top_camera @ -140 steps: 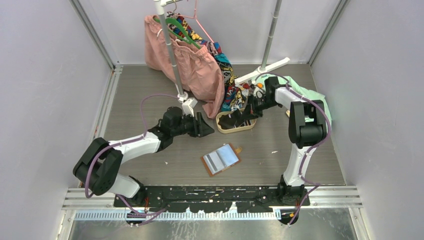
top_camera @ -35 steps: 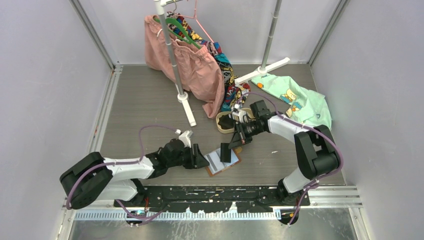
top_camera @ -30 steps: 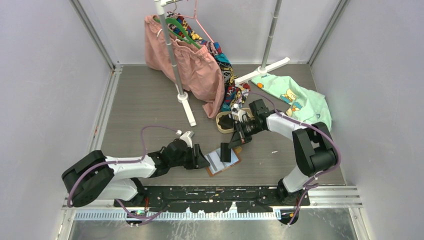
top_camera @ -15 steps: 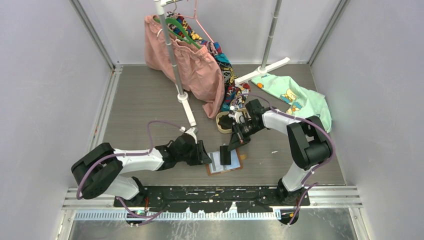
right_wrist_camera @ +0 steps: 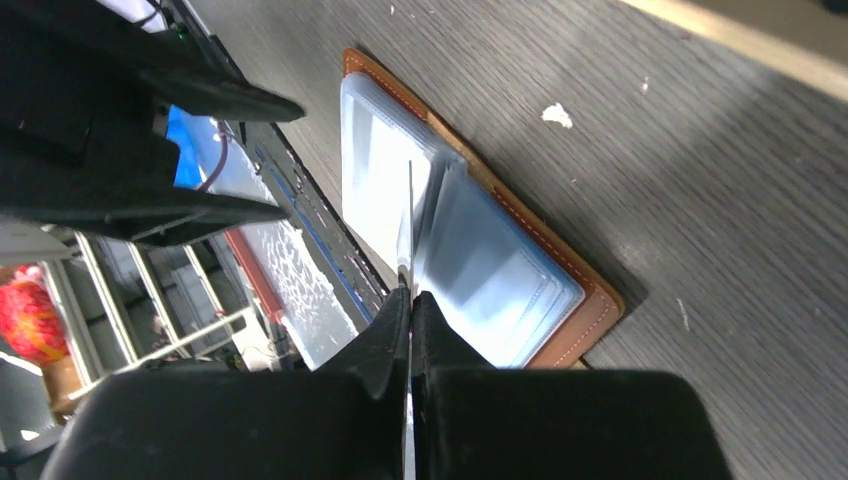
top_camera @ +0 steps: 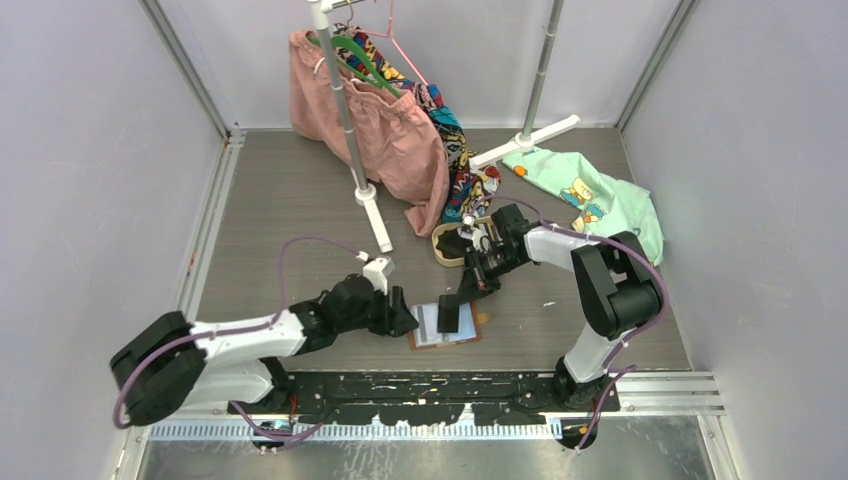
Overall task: Put the credit cards into the card holder
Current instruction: Insert the credit card into the card holder.
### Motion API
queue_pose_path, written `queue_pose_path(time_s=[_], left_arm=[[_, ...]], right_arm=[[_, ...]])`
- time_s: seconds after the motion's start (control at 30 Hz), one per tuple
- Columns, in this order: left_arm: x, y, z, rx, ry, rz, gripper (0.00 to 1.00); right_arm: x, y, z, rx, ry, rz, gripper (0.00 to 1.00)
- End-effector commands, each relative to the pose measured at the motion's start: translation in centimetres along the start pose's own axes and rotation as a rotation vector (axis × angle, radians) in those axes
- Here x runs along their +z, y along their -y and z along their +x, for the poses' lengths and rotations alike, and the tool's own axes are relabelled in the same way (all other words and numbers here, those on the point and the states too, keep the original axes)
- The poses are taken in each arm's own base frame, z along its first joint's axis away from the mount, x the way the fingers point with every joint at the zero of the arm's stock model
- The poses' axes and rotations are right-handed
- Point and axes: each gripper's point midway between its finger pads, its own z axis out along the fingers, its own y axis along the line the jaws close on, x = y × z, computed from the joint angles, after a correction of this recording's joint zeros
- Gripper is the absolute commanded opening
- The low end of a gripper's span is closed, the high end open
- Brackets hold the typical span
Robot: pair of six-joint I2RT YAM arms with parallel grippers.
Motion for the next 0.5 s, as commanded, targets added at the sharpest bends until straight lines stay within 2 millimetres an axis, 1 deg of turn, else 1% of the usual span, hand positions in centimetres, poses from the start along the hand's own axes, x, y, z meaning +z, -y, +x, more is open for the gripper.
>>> queue_pose_path(time_s=[0.0,0.13,0.23,0.33,0.4,0.47], left_arm=[[-2.3,2.8,-1.5,0.398,0.175,0.205,0.55],[-3.8,3.8,-1.0,0.694,0.259,0.298,0.6],[-4.1,4.6,-0.4,0.908,0.295,0.358,0.62],[-3.6,5.7,0.3,1.087,0.331,0.386,0.62],[-2.5,5.5,1.3,1.22,0.315,0.372,0.63],[-1.7,5.3,1.8,1.294,0.308,0.353,0.63]], right_arm=[[0.1,-0.5,-0.8,0.039,0.055,-0.002,0.01],[0.3,-0.2,-0.9,0.06,0.063,0.0,0.01],[0.4,-0.1,-0.8,0.065,0.061,0.004,0.01],[0.4,0.0,-0.8,0.067,0.061,0.006,0.01],[0.4,0.1,-0.8,0.07,0.062,0.007,0.01],[0.4,0.2,-0.7,0.078,0.062,0.011,0.01]])
